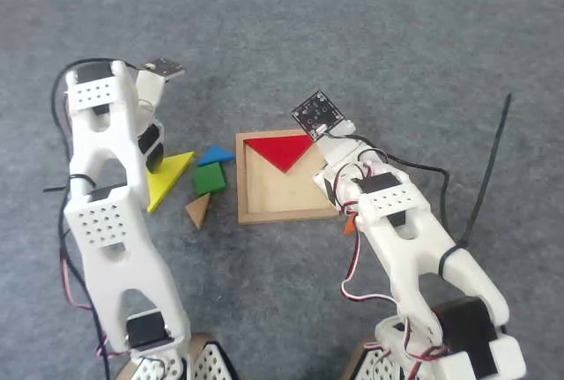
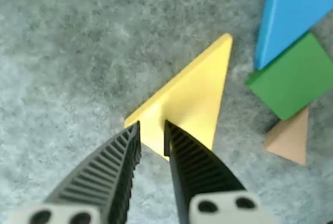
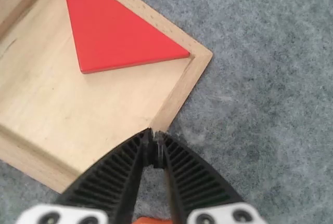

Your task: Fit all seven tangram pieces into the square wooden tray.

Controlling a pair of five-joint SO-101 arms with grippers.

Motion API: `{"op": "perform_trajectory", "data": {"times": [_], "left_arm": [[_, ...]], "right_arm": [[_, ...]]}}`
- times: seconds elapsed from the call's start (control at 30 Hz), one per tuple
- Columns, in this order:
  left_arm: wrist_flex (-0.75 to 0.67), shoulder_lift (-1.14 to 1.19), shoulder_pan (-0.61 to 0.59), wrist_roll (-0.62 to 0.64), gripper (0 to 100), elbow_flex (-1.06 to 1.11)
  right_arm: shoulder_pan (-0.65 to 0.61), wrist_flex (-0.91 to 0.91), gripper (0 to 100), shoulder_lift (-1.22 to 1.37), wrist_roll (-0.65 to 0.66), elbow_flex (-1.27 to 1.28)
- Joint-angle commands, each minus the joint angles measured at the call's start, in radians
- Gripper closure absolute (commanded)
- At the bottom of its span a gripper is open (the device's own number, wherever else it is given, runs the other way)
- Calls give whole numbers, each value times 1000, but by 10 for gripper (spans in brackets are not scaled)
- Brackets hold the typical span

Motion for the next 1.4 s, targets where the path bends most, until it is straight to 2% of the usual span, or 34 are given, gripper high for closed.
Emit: {"op": "perform_trajectory", "data": {"times": [0.0, 0.07, 0.23, 0.53, 0.73, 1.0, 1.07, 1.17, 1.37], "left_arm": [[29, -49, 17, 43, 921, -1], [26, -89, 8, 83, 881, -5], [28, -147, -32, 89, 722, 1], [-101, 34, -35, 68, 695, -35], [28, 147, -34, -6, 695, -188], [34, 184, -38, -31, 703, -209], [35, 183, -37, -77, 741, -196], [35, 149, -37, -75, 813, -173], [34, -8, 26, -77, 889, 1]], "right_arm": [[13, -18, 988, -58, 18, -8], [13, -16, 988, -58, 18, -8], [13, -15, 988, -58, 18, -8], [13, -13, 989, -59, 18, -8], [13, -13, 989, -59, 18, -8], [13, -13, 989, -58, 18, -8], [13, -13, 989, -58, 18, -8], [13, -13, 989, -58, 18, -8], [13, -13, 989, -61, 18, -8]]}}
